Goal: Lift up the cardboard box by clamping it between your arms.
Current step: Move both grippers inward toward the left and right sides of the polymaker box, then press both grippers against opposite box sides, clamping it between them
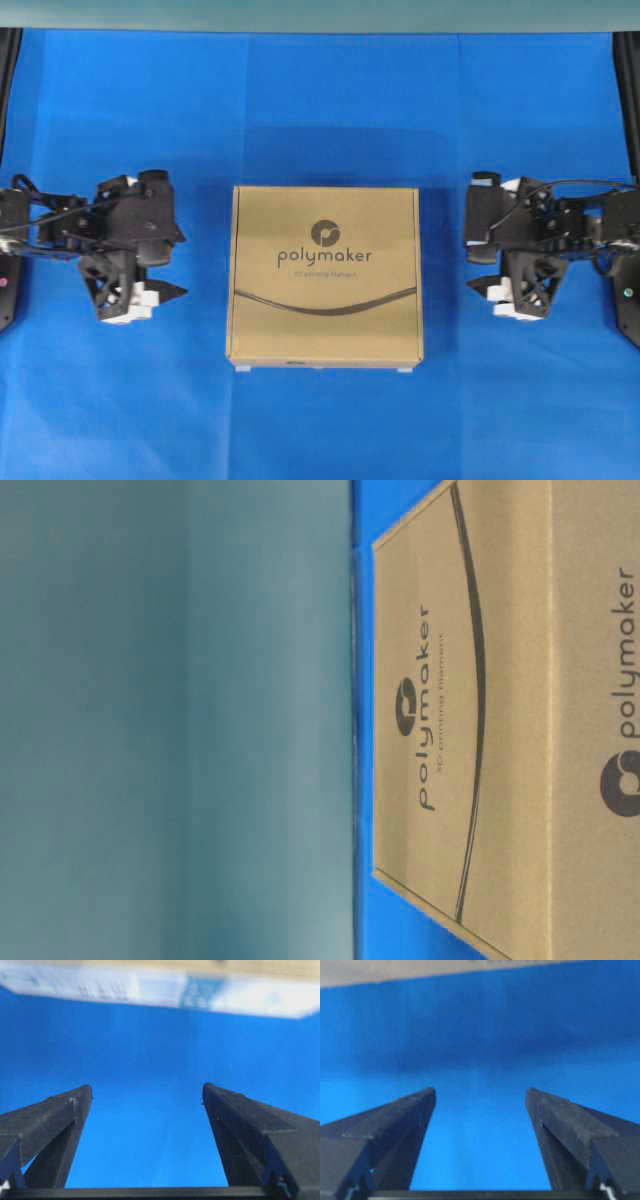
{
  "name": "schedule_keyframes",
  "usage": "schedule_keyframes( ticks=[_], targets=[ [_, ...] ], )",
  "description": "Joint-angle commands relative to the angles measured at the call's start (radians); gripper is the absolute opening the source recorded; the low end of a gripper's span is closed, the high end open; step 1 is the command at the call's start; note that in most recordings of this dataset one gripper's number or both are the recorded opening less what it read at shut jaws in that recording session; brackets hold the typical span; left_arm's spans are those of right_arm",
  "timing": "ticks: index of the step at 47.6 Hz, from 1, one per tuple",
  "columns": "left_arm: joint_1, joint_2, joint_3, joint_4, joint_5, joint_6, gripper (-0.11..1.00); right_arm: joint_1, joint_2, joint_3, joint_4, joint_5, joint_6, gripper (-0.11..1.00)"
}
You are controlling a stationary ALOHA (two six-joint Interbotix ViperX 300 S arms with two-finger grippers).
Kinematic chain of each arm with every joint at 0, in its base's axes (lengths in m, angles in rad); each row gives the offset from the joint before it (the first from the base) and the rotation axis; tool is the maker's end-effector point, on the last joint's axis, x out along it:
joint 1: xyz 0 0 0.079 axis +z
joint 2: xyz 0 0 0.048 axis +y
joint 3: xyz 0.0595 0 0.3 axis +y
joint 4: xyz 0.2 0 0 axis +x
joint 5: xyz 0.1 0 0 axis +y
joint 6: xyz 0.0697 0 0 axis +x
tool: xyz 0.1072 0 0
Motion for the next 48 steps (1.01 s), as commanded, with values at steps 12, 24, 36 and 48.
schedule_keyframes(
  ticks=[12,24,36,48],
  targets=[
    [0.005,0.127,-0.051,0.003,-0.103,0.046,0.86,0.009,0.121,-0.077,-0.002,-0.120,-0.014,1.00],
    [0.009,0.207,-0.109,0.003,-0.123,0.058,0.86,0.034,0.199,-0.127,-0.002,-0.158,-0.015,1.00],
    [0.014,0.244,-0.144,0.003,-0.114,0.055,0.86,0.049,0.255,-0.179,-0.002,-0.166,-0.017,1.00],
    [0.017,0.249,-0.156,0.003,-0.114,0.055,0.86,0.049,0.262,-0.195,-0.002,-0.161,-0.017,1.00]
  ],
)
